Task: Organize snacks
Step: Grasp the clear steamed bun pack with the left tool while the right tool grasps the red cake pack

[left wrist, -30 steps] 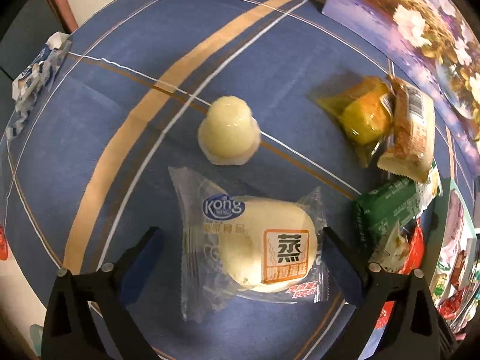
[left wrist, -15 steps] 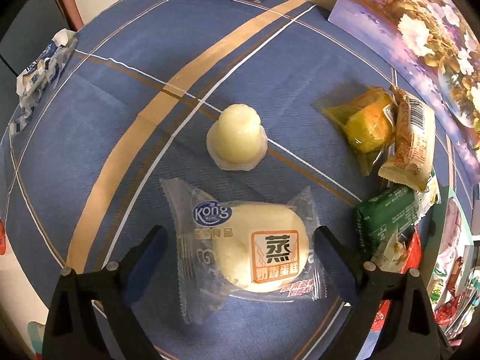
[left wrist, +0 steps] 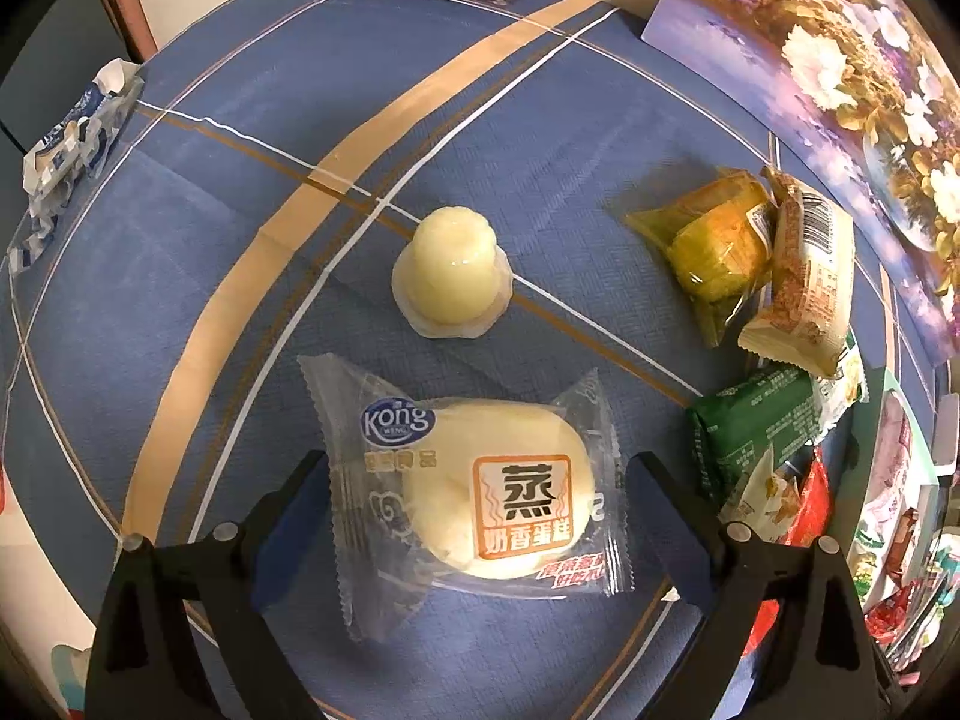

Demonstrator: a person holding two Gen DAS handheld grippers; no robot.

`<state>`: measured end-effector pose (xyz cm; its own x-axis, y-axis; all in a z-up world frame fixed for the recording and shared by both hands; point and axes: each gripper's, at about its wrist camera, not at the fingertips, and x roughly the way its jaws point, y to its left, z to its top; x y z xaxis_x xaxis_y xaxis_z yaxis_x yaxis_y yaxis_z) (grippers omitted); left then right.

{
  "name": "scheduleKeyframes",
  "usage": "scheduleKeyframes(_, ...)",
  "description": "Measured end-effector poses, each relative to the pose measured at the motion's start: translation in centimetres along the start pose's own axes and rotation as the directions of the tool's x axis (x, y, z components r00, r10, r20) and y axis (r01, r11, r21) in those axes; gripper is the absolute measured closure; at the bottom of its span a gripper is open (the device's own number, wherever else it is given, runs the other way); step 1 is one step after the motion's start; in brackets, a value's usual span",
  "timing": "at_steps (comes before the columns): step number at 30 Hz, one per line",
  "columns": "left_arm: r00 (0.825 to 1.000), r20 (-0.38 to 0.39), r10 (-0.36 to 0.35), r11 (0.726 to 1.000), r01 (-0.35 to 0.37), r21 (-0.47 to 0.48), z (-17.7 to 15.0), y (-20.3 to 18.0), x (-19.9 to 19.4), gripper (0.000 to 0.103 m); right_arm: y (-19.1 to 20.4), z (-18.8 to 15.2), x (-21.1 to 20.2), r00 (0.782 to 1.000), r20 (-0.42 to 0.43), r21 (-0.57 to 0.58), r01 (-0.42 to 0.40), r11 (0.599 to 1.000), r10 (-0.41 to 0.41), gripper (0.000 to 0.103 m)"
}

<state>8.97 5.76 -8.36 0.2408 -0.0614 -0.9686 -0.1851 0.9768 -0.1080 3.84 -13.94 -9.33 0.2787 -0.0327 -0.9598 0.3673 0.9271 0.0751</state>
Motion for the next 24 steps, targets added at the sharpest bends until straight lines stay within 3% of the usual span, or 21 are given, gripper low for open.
scheduleKeyframes(3,1.0,-0.002,-0.007,1.0,0.007,0.005,0.0,-0.1,0.0,0.022,-0.4,-0.3,-0.3,1.0,-0.013,0.003,-0.001,1.0,0.001,0.044)
scheduleKeyframes(7,0.999,-0.019,-0.036,0.999,0.036,-0.004,-0.1,0.2,0.3,0.029,-0.1,-0.6,-0.4,1.0,-0.013,-0.005,0.014,1.0,-0.014,0.044)
scheduleKeyframes(11,0.999,-0.012,-0.05,0.999,0.05,0.001,-0.1,0.4,0.3,0.033,0.9,-0.7,0.7,0.999,-0.032,-0.007,0.035,0.999,-0.035,0.044)
scheduleKeyframes(24,0.998,-0.025,-0.064,0.998,0.065,0.006,-0.2,0.9,0.9,0.033,1.5,0.1,2.5,0.997,0.009,-0.01,0.08,0.997,-0.08,0.043)
